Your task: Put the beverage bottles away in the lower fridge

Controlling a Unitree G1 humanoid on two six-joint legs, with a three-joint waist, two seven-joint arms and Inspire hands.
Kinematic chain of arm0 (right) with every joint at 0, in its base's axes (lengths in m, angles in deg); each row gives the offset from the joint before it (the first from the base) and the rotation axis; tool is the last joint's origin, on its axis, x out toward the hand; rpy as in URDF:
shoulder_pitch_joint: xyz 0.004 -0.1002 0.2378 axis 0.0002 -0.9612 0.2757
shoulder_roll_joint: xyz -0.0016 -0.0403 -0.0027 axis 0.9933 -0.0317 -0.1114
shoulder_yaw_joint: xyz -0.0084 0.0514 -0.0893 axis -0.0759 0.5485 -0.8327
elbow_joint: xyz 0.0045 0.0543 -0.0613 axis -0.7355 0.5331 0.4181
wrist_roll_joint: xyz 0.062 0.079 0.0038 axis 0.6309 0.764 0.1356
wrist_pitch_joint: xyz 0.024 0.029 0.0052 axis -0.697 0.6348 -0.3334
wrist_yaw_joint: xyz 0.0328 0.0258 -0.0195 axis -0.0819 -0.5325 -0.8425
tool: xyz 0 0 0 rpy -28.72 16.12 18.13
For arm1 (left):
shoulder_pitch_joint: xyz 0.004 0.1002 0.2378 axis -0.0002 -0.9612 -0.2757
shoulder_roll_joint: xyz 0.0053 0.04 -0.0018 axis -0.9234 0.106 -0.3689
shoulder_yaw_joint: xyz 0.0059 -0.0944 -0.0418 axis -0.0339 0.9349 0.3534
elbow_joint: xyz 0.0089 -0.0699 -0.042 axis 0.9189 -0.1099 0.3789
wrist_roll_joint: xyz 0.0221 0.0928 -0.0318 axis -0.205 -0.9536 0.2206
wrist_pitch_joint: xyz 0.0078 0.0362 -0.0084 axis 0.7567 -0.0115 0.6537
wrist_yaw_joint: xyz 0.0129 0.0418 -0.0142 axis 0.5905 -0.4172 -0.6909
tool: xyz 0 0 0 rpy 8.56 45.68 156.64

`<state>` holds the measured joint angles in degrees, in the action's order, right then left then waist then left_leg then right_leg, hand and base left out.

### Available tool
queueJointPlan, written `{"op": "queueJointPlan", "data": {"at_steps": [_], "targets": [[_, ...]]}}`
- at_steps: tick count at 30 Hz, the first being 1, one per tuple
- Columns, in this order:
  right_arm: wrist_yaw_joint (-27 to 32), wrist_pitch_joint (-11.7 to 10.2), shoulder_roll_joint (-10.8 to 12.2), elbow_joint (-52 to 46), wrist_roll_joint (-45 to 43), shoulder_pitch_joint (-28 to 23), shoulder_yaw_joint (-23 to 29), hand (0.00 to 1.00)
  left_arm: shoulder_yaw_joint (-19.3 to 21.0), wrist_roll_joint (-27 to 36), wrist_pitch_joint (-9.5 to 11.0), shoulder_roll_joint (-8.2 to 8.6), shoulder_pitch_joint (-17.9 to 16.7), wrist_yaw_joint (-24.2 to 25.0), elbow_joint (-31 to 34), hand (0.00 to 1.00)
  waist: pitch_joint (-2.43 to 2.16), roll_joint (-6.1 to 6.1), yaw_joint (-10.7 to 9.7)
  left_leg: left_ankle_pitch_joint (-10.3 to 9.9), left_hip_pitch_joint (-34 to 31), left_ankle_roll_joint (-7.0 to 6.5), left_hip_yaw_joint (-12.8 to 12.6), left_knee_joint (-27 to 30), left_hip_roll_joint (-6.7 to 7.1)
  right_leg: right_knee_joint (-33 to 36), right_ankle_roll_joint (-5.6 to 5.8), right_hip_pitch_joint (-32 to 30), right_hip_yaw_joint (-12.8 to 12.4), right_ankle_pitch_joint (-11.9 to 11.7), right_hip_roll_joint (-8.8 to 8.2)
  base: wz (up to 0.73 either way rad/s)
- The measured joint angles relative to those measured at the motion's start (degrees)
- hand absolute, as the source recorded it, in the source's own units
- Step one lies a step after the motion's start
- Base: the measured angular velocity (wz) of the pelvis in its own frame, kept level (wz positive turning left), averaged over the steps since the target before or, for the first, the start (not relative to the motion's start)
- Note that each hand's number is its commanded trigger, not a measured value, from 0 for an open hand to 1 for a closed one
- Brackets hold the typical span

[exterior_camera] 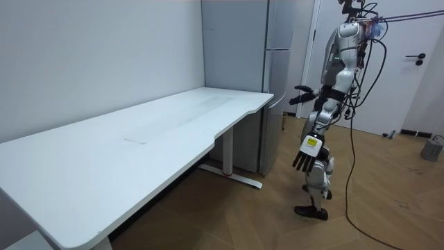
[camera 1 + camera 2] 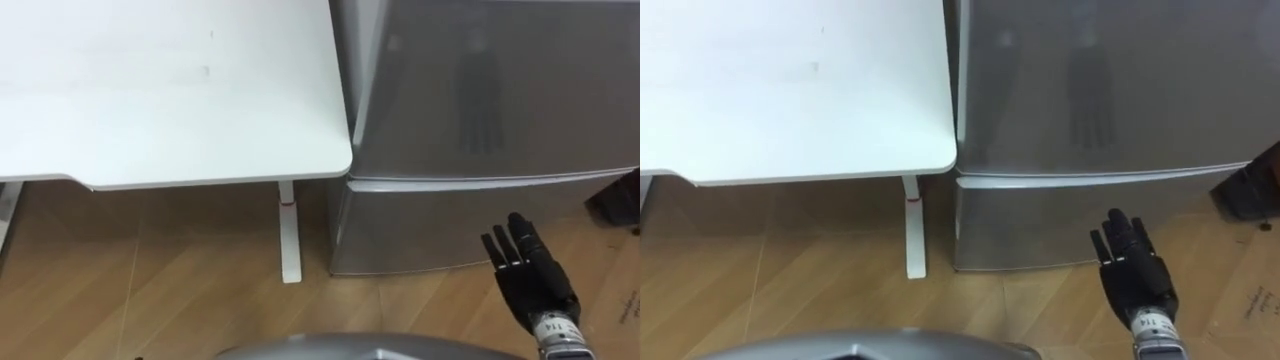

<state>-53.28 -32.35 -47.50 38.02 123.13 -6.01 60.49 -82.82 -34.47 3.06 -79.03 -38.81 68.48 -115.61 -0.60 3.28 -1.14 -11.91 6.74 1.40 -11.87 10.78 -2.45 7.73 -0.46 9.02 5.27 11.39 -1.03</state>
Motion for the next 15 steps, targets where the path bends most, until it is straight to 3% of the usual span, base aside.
{"op": "queueJointPlan", "data": {"at_steps": [15], "targets": [[-0.07, 0.0, 0.75, 0.18, -0.19, 0.0, -0.01, 0.0, -0.68, 0.02, 0.33, 0.08, -0.27, 0.0, 0.04, 0.0, 0.05, 0.19, -0.01, -0.01, -0.24, 0.0, 1.02, 0.21, 0.05, -0.04, -0.01, 0.07, 1.0, 0.1, -0.05, 0.03]]}}
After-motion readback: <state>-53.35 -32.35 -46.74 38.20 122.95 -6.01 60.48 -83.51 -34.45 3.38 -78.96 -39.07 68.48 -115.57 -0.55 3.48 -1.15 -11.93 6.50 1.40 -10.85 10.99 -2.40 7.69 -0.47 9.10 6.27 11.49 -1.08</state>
